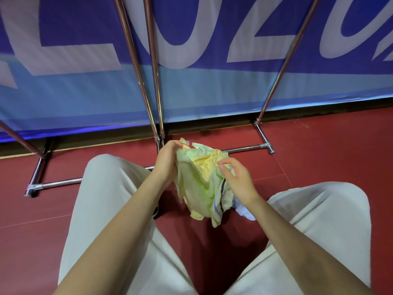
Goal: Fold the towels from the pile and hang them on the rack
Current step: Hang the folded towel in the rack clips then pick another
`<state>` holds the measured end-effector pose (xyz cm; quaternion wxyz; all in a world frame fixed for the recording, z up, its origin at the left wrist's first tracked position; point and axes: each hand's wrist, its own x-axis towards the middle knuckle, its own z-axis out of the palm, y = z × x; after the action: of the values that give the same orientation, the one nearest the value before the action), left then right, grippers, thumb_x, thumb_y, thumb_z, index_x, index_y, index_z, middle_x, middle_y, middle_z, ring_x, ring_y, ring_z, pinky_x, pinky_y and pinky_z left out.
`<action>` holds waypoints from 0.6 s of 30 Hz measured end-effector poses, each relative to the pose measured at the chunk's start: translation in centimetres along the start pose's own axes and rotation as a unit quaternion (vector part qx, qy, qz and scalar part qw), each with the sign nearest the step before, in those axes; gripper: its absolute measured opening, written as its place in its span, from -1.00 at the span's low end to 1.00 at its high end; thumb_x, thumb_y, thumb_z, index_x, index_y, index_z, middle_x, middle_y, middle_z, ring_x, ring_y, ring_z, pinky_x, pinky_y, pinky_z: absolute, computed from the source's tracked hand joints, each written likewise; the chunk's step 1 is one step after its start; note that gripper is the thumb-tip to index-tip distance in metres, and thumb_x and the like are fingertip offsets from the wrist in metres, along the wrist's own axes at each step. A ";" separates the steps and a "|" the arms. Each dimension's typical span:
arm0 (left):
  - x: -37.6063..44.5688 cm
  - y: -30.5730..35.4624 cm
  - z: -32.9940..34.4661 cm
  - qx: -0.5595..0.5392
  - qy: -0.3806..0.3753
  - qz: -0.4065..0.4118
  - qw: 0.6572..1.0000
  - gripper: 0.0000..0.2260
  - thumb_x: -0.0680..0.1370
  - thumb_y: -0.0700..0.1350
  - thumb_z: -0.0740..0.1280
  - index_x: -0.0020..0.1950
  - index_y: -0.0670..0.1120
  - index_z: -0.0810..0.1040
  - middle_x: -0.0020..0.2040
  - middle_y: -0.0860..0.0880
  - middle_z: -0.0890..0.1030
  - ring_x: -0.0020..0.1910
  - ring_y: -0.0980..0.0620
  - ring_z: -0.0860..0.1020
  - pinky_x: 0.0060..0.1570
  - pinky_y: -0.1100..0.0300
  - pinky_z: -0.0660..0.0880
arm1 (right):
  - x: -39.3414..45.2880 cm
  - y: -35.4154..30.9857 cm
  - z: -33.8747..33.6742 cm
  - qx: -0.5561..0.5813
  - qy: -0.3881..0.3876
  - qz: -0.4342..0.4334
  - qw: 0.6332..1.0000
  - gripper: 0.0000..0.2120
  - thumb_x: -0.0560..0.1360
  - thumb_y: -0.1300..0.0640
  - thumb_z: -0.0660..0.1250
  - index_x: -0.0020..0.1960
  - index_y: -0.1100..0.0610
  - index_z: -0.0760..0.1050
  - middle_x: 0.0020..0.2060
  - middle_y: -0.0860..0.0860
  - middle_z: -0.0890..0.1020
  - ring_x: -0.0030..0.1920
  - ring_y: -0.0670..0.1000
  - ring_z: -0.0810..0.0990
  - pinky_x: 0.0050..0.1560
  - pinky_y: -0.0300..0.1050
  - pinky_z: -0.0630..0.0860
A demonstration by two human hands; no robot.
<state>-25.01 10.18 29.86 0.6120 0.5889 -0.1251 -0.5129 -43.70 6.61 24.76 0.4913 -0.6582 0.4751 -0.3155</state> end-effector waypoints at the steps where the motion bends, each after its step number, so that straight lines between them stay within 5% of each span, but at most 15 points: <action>1: -0.3 -0.3 0.4 -0.003 -0.030 0.006 1.000 -0.76 0.54 -0.30 0.12 -0.29 -0.12 0.42 -0.48 0.03 0.43 -0.47 0.10 0.42 -0.42 0.32 0.39 | -0.1 -0.2 0.2 0.011 -0.020 0.005 1.000 -0.89 0.54 0.18 0.34 0.06 0.08 0.57 -0.13 -0.10 0.61 -0.07 -0.11 0.55 0.02 -0.36 0.40; 5: -0.2 -1.5 0.6 0.066 -0.126 0.054 0.988 -0.93 0.47 -0.14 0.26 -0.12 -0.09 0.52 -0.17 -0.13 0.48 -0.18 -0.05 0.43 -0.12 0.09 0.38 | -0.2 -1.0 1.5 0.012 -0.105 0.026 0.994 -0.76 0.49 0.11 0.41 0.15 0.00 0.54 -0.36 -0.31 0.56 -0.22 -0.24 0.51 -0.08 -0.40 0.37; 7: -0.3 -1.7 0.8 0.071 -0.142 0.049 0.986 -0.86 0.46 -0.09 0.28 -0.04 -0.08 0.57 -0.04 -0.19 0.50 -0.07 -0.11 0.45 0.01 -0.01 0.41 | -0.1 -1.3 2.2 0.013 -0.106 0.024 0.994 -0.92 0.52 0.15 0.39 -0.01 0.01 0.55 -0.47 -0.34 0.52 -0.33 -0.28 0.49 -0.17 -0.40 0.35; 11: -0.1 -1.7 0.7 0.111 -0.107 0.106 0.982 -0.85 0.50 -0.07 0.31 -0.07 0.07 0.68 0.11 -0.09 0.64 0.18 -0.13 0.56 0.28 -0.08 0.43 | 0.2 -1.7 2.8 0.032 -0.071 0.029 0.997 -0.69 0.58 0.15 0.29 -0.34 0.14 0.42 -0.58 -0.18 0.34 -0.48 -0.17 0.30 -0.33 -0.27 0.26; 16: 0.3 -0.9 0.3 0.270 -0.050 0.235 0.932 -0.84 0.57 -0.20 0.32 -0.01 0.06 0.63 0.04 0.11 0.65 0.03 0.21 0.57 0.10 0.27 0.44 | 0.8 -2.4 1.9 0.028 -0.048 -0.010 0.998 -0.61 0.59 0.20 0.26 -0.38 0.10 0.25 -0.55 -0.16 0.23 -0.46 -0.16 0.21 -0.39 -0.32 0.18; 18: 0.8 -0.9 -0.2 0.296 -0.045 0.258 0.919 -0.84 0.56 -0.20 0.35 0.00 0.06 0.63 0.05 0.10 0.64 0.05 0.20 0.56 0.10 0.28 0.44 | 1.0 -2.5 1.4 0.034 -0.035 -0.018 0.999 -0.61 0.58 0.20 0.28 -0.39 0.19 0.25 -0.51 -0.14 0.21 -0.44 -0.15 0.19 -0.39 -0.30 0.18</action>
<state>-24.96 9.91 28.72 0.5144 0.6666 -0.4464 -0.3027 -41.35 6.29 26.61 0.5240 -0.6601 0.4350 -0.3170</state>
